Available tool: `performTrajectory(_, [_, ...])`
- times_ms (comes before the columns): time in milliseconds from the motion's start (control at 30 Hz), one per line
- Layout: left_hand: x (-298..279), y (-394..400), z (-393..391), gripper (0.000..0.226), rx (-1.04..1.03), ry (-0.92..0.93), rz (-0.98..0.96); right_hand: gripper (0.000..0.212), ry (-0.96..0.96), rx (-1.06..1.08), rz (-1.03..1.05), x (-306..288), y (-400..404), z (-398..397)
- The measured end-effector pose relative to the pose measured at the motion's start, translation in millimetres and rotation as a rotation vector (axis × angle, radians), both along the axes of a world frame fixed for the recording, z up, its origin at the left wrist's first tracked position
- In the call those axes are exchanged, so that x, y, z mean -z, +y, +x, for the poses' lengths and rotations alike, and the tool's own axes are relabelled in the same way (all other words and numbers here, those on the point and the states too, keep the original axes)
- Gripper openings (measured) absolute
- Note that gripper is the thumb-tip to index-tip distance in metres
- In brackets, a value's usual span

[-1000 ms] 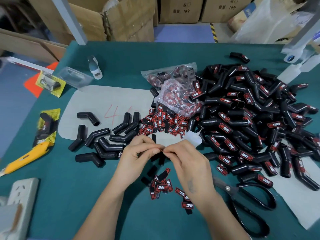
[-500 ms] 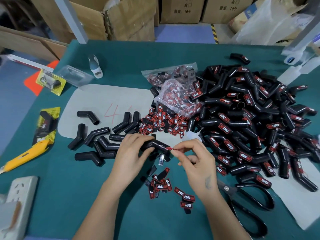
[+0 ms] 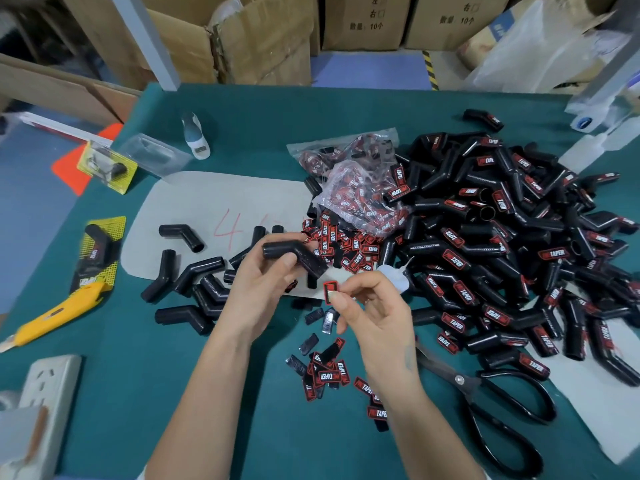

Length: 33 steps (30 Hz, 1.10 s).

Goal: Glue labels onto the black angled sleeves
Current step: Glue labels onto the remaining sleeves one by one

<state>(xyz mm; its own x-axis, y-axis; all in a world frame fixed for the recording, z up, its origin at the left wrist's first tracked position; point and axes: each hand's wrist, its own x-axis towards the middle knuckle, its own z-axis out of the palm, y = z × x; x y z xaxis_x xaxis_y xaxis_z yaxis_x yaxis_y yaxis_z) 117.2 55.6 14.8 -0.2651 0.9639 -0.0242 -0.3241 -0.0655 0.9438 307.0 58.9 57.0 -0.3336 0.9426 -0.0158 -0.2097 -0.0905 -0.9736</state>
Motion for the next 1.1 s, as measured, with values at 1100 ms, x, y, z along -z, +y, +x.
performTrajectory(1100, [9, -25, 15, 0.059, 0.185, 0.372, 0.083, 0.016, 0.036, -0.221, -0.298, 20, 8, 12])
